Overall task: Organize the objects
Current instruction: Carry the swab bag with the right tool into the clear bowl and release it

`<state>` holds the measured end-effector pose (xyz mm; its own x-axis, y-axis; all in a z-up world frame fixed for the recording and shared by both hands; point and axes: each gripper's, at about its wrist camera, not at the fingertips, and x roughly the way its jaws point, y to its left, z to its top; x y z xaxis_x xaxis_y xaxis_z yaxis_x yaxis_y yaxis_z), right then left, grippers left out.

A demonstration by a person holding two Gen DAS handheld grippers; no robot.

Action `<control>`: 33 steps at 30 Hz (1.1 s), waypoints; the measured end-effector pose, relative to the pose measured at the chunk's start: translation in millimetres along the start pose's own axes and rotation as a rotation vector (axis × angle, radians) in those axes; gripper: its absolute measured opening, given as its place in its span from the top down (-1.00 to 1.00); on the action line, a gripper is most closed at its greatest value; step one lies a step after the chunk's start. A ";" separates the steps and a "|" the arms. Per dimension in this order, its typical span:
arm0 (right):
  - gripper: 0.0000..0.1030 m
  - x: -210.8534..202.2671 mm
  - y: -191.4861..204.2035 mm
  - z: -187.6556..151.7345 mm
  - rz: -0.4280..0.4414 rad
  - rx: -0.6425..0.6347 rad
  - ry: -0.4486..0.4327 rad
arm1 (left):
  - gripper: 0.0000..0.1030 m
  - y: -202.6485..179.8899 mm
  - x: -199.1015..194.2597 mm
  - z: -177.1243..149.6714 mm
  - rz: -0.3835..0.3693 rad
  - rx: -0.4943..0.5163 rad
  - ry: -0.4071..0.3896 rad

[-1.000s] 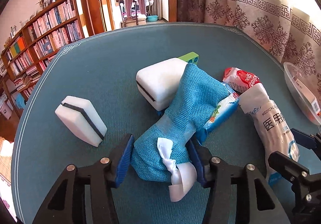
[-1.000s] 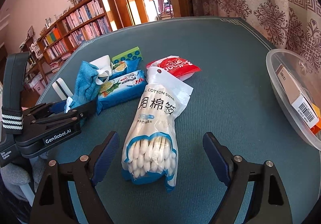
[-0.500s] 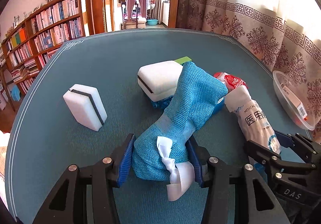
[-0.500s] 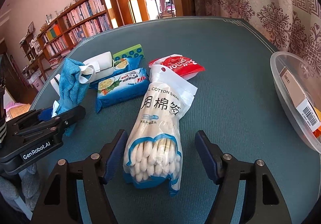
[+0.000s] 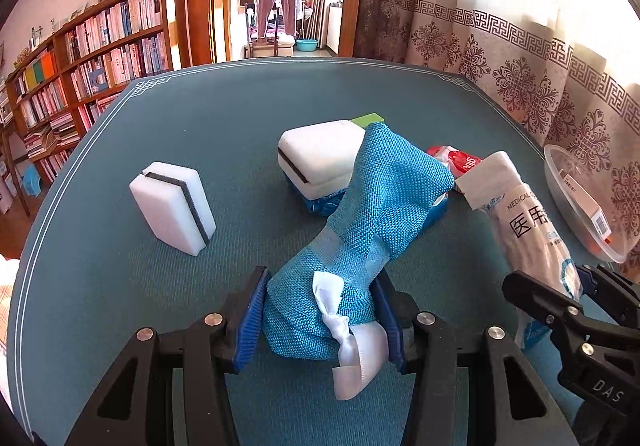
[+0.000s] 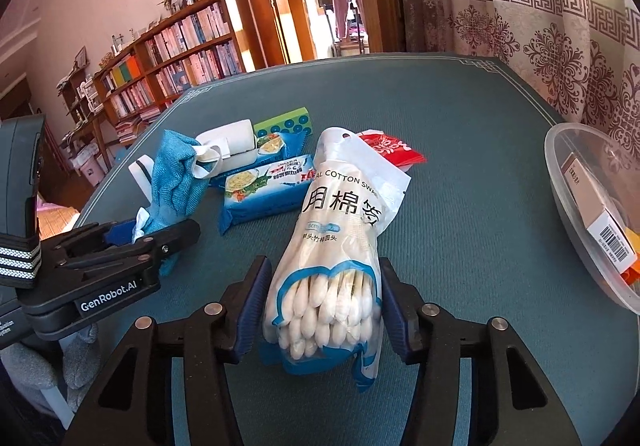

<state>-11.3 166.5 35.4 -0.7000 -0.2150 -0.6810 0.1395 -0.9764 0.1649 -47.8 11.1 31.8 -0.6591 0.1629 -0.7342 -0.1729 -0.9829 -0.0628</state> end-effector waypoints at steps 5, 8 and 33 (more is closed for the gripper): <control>-0.05 -17.5 -8.4 3.5 -0.005 0.014 -0.035 | -0.03 -3.5 -3.6 -3.1 -0.001 0.009 -0.001; -0.05 -28.3 -19.5 4.8 -0.018 0.034 -0.055 | -0.03 -8.5 -5.0 -3.4 -0.004 0.016 0.000; -0.05 -63.7 -138.5 11.9 -0.135 0.242 -0.137 | -0.03 -67.1 -7.7 -3.5 -0.039 0.125 0.028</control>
<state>5.7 315.6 64.4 -0.7913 -0.0624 -0.6083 -0.1208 -0.9592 0.2555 -28.5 75.5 39.2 -0.6295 0.1962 -0.7518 -0.2888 -0.9574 -0.0080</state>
